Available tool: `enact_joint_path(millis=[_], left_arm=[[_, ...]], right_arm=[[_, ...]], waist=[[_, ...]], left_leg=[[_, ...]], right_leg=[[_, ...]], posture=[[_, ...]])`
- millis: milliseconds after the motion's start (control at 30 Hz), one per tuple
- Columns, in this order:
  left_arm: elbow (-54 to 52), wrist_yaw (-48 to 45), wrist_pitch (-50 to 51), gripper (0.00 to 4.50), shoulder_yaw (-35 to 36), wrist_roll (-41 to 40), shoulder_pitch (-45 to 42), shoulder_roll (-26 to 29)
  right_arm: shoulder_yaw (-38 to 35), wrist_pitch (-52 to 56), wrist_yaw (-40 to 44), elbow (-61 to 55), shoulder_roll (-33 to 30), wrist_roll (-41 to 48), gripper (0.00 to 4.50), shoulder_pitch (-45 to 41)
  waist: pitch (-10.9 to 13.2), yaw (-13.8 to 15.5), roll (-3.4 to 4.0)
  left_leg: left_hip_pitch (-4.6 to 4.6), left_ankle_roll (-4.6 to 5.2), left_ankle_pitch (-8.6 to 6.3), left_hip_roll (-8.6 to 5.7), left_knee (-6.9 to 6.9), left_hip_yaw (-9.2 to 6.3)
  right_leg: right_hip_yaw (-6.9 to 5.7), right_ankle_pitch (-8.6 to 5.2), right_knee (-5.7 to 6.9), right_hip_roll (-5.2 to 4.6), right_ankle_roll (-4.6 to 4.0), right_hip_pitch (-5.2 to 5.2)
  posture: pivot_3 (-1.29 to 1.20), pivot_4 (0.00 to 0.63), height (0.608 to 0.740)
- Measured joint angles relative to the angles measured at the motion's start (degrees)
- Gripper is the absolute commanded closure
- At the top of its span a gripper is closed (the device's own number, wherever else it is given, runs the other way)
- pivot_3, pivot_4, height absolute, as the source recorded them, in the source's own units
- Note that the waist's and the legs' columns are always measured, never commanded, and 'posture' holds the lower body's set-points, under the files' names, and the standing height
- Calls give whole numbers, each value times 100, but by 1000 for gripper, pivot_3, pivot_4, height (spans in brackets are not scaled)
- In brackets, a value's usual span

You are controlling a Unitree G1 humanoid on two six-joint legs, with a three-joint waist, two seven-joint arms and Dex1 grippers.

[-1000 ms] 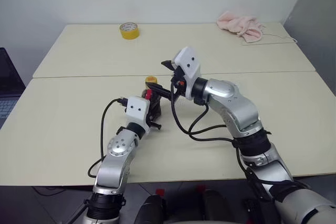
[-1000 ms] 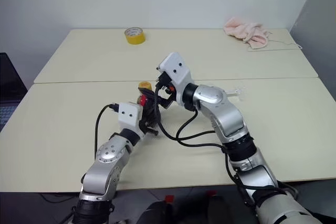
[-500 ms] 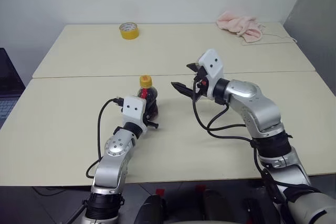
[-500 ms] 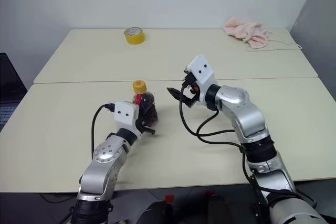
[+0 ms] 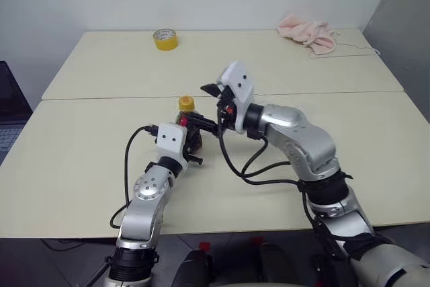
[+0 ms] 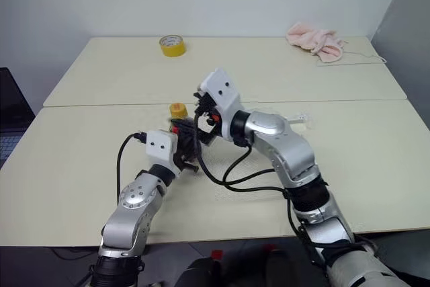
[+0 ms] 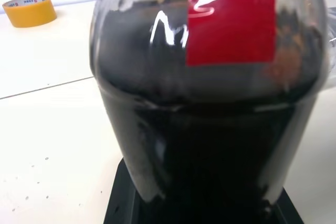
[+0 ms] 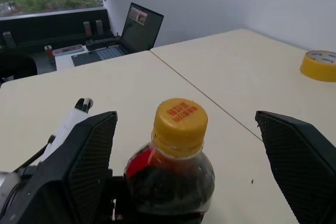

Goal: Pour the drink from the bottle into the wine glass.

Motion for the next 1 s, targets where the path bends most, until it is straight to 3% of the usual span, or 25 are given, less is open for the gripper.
enact_joint_path(millis=[700, 1000], left_arm=[[3, -2, -13, 3749, -16, 11, -11, 10], [45, 12, 4, 3754, -104, 15, -17, -4]], right_arm=[[-130, -219, -114, 530, 81, -142, 0, -127], [-103, -173, 95, 112, -471, -105, 0, 53]], waist=[[0, -3, 0], [0, 0, 0]], left_leg=[[0, 0, 0, 1, -1, 0], [0, 0, 0, 1, -1, 0]], right_leg=[[0, 0, 1, 0, 0, -1], [0, 0, 0, 0, 0, 0]], posture=[[0, 150, 740], [0, 150, 740]])
